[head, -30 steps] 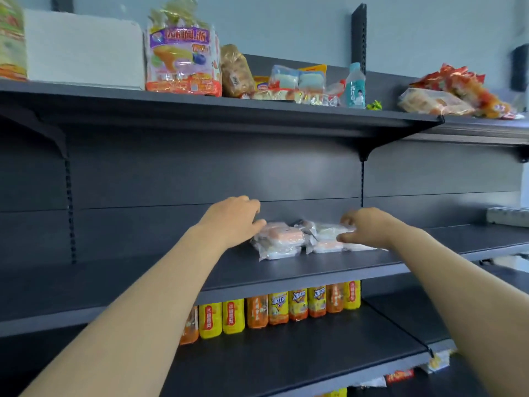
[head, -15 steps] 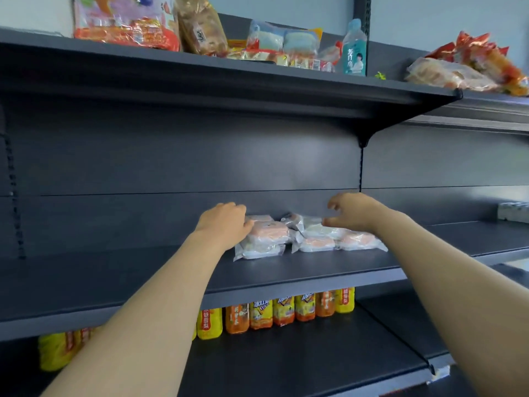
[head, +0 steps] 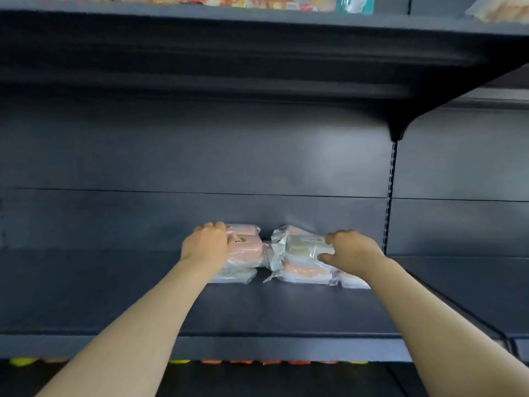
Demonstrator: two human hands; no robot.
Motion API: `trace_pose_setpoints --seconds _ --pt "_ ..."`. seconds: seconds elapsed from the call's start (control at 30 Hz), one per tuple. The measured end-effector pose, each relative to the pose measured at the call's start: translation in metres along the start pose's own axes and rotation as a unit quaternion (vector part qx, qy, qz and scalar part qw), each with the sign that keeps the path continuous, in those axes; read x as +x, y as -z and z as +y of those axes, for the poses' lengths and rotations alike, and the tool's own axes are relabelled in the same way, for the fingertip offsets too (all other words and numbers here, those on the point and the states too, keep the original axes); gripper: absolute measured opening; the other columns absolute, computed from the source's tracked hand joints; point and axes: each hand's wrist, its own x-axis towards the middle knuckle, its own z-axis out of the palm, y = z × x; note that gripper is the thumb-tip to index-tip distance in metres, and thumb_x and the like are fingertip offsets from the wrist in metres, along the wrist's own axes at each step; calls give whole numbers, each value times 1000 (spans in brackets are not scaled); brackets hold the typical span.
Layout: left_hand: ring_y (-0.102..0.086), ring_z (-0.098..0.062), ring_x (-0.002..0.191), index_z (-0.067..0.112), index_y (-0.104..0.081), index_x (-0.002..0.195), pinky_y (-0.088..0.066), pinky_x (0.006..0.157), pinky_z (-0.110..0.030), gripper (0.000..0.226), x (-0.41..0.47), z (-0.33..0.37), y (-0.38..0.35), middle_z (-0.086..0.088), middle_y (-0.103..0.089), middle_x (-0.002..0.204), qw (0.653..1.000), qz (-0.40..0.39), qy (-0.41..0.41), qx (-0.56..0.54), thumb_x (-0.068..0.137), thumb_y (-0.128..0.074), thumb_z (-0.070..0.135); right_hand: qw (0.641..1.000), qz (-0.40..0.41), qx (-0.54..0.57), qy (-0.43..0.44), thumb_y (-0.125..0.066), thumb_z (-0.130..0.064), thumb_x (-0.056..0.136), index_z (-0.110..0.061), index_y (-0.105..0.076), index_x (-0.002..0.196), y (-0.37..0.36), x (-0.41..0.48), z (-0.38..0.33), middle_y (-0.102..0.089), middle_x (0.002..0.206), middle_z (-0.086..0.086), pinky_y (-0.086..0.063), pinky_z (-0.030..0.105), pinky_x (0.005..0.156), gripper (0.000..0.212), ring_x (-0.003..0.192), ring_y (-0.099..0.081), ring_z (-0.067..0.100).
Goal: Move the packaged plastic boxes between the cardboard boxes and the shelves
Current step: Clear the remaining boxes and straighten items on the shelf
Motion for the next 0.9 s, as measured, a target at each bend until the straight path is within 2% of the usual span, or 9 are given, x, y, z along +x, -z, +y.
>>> trace_pose_setpoints --seconds 0.1,0.17,0.27,0.37,0.43,0.57,0.67,0.77,0.9 --pt "-48 -32 118 7 -45 129 -42 88 -36 52 20 7 -21 -14 -52 128 993 -27 90 -71 98 -33 47 1000 -3 26 -3 -47 -47 93 -17 -54 124 -13 13 5 -58 124 4 -47 37 91 44 117 -50 24" --pt "-50 -32 118 11 -49 130 -43 88 -35 61 36 5 -38 -12 -54 129 979 -57 145 -129 92 -34 57 998 8 60 -16 -46 -47 93 -14 -58 116 -22 23 7 -62 116 6 -48 34 84 42 108 -55 25" --pt "-55 -27 113 22 -52 130 -45 87 -30 68 46 1 -64 -4 -53 131 959 -101 171 -201 81 -46 68 996 10 83 -41 -44 -45 95 -11 -59 109 -30 33 8 -64 109 7 -46 32 77 40 101 -58 25" --pt "-54 -29 116 12 -44 134 -47 91 -33 81 47 2 -76 -6 -49 133 951 -79 203 -221 73 -62 63 990 22 122 -66 -45 -43 94 -7 -61 105 -38 38 9 -64 105 10 -47 33 77 40 97 -59 28" --pt "-53 -31 118 8 -41 131 -46 93 -35 85 49 1 -76 -8 -50 132 941 -53 212 -257 69 -72 56 978 43 183 -93 -47 -42 94 -4 -59 98 -43 44 9 -62 97 12 -46 32 71 40 88 -58 30" --pt "-54 -31 111 5 -40 123 -45 84 -32 67 48 1 -73 -13 -53 125 921 -18 196 -335 75 -71 42 949 48 267 -162 -44 -44 96 -1 -55 86 -52 57 9 -57 85 14 -35 29 65 45 78 -52 29" --pt "-55 -33 110 2 -39 130 -45 84 -33 68 42 6 -77 -14 -54 125 924 -14 181 -337 84 -60 46 922 43 322 -211 -43 -54 93 4 -55 105 -64 61 3 -62 98 21 -37 31 72 61 91 -56 33" --pt "-55 -35 111 -1 -36 131 -44 82 -34 69 42 6 -82 -16 -55 125 921 -4 192 -339 86 -58 46 904 43 350 -244 -49 -56 89 5 -36 121 -72 61 -12 -55 122 24 -37 37 82 69 114 -52 38" --pt "-57 -35 109 -2 -37 131 -45 82 -36 65 44 6 -81 -18 -54 126 901 1 213 -377 86 -63 38 887 57 384 -250 -62 -51 85 6 -26 130 -68 57 -22 -53 126 21 -40 37 87 81 118 -51 36"
